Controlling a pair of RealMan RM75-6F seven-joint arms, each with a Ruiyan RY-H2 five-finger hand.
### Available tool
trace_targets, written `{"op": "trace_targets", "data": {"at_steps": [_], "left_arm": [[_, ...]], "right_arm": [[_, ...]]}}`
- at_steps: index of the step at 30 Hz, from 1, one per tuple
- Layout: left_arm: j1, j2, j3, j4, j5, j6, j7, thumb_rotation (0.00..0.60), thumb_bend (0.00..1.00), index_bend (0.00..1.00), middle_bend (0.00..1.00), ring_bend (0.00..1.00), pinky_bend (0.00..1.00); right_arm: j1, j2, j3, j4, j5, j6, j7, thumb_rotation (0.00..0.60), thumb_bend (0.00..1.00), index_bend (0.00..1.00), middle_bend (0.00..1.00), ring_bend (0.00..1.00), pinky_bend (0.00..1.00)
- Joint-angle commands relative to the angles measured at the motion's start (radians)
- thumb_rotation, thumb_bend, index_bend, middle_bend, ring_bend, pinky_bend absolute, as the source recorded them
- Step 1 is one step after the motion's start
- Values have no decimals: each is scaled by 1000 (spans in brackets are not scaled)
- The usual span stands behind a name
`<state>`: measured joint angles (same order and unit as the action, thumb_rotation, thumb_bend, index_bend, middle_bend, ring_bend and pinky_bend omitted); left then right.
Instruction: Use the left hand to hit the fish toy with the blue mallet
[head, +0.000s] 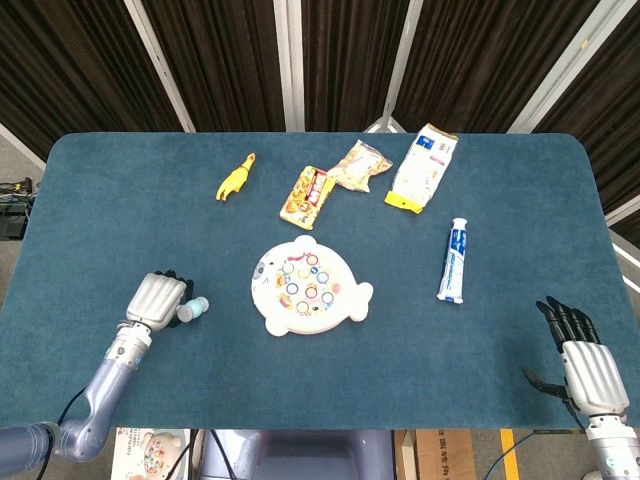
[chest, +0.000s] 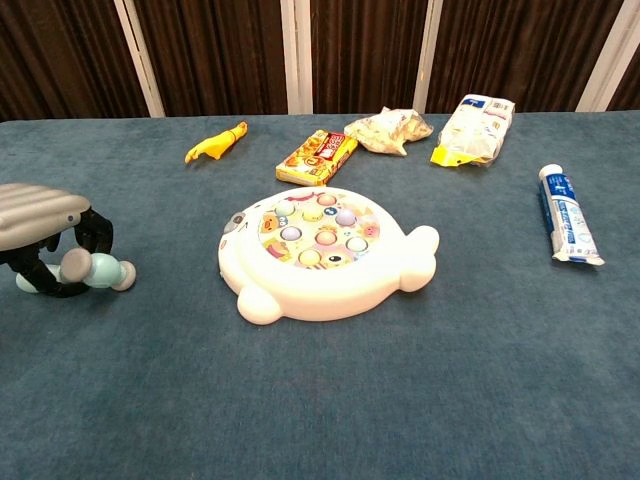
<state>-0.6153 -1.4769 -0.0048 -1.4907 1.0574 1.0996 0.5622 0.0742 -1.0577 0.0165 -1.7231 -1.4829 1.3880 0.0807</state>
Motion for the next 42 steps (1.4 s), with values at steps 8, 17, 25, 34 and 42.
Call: {"op": "trace_targets", "data": {"at_steps": [8, 17, 25, 34, 42], "left_arm": [[12, -1, -22, 3, -6, 13, 21, 600, 368, 468, 489, 313, 406], [16, 0, -53, -10, -10, 30, 30, 600, 368, 463, 489, 313, 406], [15, 0, -69, -22, -19, 27, 40, 600, 369, 463, 489, 313, 406], [16, 6, -75, -31, -22, 25, 44, 600, 369, 461, 487, 313, 406], [43, 97, -71, -131, 14, 53, 14, 600, 333, 441, 440, 276, 347]], "right_arm": [[0, 0, 0, -2, 2, -2, -1, 600, 231, 0, 0, 0, 0], [0, 0, -1, -4, 0, -2, -2, 600, 231, 0, 0, 0, 0], [0, 0, -2, -5, -2, -2, 3, 600, 231, 0, 0, 0, 0], [0, 1, -2, -5, -2, -2, 4, 600, 230, 0, 0, 0, 0], [-1, 3, -1, -5, 1, -1, 5, 600, 231, 0, 0, 0, 0]]}}
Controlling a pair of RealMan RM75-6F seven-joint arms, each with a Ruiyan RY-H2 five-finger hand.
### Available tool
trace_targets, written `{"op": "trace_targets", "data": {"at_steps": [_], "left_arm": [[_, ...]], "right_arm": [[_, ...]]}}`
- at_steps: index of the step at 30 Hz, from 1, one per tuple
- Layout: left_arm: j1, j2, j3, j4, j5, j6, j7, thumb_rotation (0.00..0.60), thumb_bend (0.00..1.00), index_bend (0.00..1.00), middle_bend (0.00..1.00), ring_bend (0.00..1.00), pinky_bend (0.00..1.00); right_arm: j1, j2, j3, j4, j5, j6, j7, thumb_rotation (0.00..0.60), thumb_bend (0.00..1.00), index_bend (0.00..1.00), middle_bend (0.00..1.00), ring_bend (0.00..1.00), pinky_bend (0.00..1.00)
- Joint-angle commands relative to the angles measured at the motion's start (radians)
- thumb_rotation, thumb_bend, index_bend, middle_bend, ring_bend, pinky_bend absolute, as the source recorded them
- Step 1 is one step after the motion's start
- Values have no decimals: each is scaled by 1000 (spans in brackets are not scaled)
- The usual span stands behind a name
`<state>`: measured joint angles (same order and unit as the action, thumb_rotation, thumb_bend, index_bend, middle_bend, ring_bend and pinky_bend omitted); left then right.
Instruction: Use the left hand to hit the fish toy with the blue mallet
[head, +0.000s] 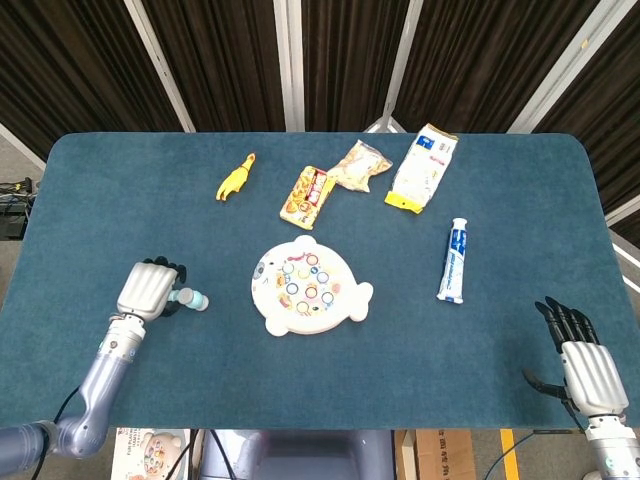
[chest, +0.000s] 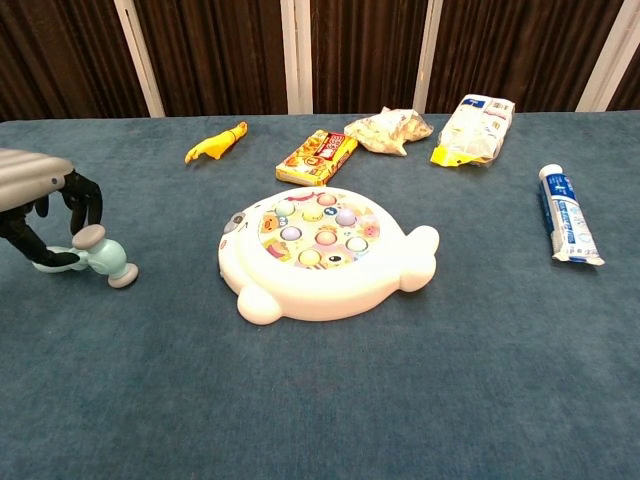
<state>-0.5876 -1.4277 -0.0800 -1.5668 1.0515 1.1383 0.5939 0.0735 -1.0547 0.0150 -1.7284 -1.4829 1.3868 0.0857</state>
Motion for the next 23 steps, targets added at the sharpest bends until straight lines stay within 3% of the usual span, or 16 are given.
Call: {"op": "trace_targets", "data": {"at_steps": [1, 3, 6, 7, 10, 16, 23], "left_arm": [[24, 70, 8, -83, 31, 25, -25, 600, 321, 428, 430, 269, 332], [50, 126, 20, -147, 68, 56, -54, 600, 290, 390, 391, 240, 291], [97, 189, 47, -212, 130, 107, -106, 600, 213, 275, 243, 121, 142], [119, 210, 64, -231, 157, 130, -123, 600, 177, 222, 175, 68, 75], [194, 263, 136, -273, 259, 207, -152, 600, 107, 101, 39, 1, 1], [353, 279, 252, -260, 452, 381, -266, 600, 69, 0, 0, 0, 0], [449, 255, 274, -164, 541, 484, -362, 600, 65, 0, 0, 0, 0]], "right_arm": [[0, 1, 0, 0, 1, 0, 1, 600, 231, 0, 0, 0, 0], [0, 1, 0, 1, 0, 0, 0, 600, 231, 0, 0, 0, 0], [0, 1, -2, 1, -7, 3, -6, 600, 231, 0, 0, 0, 0], [0, 2, -2, 1, -10, 5, -11, 600, 230, 0, 0, 0, 0], [-2, 2, -5, 5, -19, 11, -29, 600, 230, 0, 0, 0, 0], [-5, -5, -9, 12, -59, 40, -53, 600, 231, 0, 0, 0, 0], [-12, -30, -6, 52, -116, 97, -62, 600, 231, 0, 0, 0, 0]]}}
